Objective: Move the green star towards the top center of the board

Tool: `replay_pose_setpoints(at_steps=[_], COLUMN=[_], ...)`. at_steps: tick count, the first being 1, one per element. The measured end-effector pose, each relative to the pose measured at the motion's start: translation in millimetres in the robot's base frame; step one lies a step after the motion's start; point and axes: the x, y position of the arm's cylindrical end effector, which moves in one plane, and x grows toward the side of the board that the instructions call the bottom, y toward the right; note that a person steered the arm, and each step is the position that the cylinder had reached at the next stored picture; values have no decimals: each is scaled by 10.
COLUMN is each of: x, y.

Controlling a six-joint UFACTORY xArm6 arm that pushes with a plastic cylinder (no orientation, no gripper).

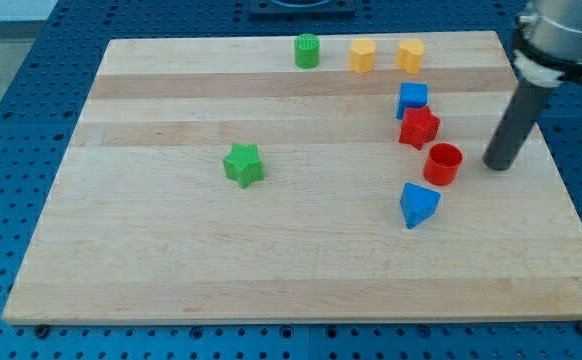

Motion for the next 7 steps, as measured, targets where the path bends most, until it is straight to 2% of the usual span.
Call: replay_pose_setpoints(at_steps=[1, 2, 3, 4, 5, 6, 7], x=[89, 328, 1192, 1687, 1705, 1704, 1703], y=[-471, -143, 203, -648, -1317, -2230, -2701])
